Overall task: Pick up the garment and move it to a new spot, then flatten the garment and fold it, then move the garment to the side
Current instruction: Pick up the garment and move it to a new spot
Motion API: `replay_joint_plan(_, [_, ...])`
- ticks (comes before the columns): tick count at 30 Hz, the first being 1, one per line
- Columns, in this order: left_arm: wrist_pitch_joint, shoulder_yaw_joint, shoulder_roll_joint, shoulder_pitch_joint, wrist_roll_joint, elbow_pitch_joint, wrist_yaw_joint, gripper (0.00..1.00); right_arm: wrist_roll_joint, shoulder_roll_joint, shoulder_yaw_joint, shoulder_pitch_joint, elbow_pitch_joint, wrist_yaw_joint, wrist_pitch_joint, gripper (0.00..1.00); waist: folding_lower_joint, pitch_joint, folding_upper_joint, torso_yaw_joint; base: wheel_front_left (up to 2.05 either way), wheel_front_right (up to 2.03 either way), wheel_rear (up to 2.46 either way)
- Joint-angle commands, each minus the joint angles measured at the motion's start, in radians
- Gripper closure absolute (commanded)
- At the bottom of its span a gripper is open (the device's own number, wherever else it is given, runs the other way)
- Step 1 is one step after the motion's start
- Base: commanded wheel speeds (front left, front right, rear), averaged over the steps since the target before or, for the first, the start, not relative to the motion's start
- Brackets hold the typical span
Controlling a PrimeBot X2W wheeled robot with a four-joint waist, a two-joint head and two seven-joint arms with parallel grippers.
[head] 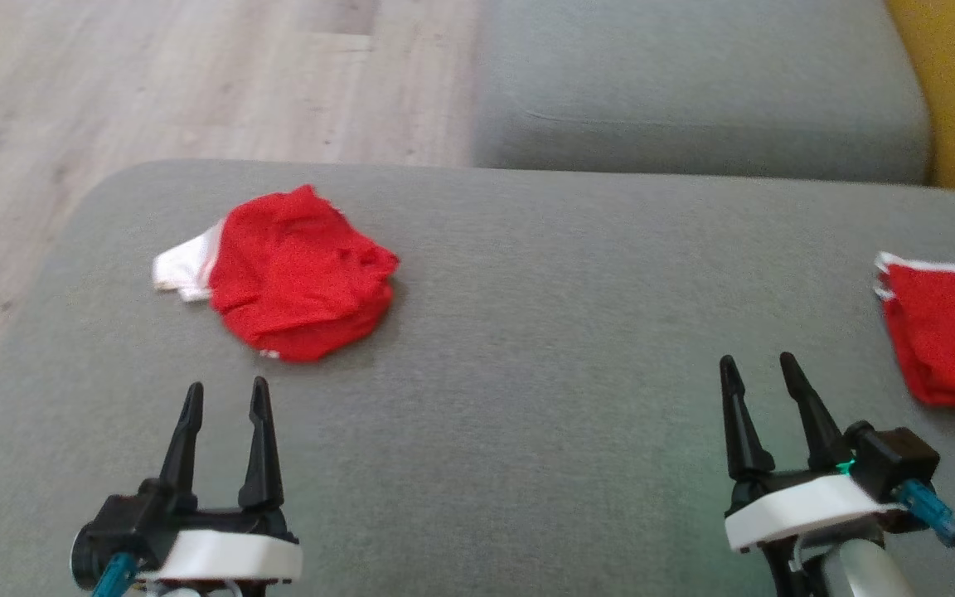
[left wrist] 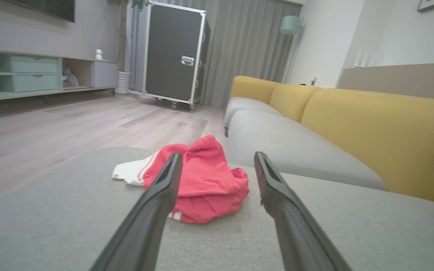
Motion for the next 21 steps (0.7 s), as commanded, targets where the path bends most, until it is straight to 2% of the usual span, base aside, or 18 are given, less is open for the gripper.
replay_joint_plan(1, [-0.008,0.034,0.007,-0.027,0.011,-0.03,0.003,0.0,0.01,-0.003,0.026,-0.026,-0.033,-0.001,-0.011,0.0,0.0,-0.016,0.0,0.039,0.0,0.0,0.0])
replay_joint_plan(10, [-0.008,0.053,0.007,-0.003,0.031,-0.027,-0.004,0.0,0.039,-0.003,0.078,-0.01,-0.025,-0.001,-0.011,0.0,0.0,-0.041,0.0,0.141,0.0,0.0,0.0])
replay_joint_plan(21, [-0.008,0.074,0.007,0.0,0.043,-0.033,-0.014,0.0,0.062,-0.003,0.102,-0.01,-0.023,-0.001,-0.011,0.0,0.0,-0.038,0.0,0.166,0.0,0.0,0.0])
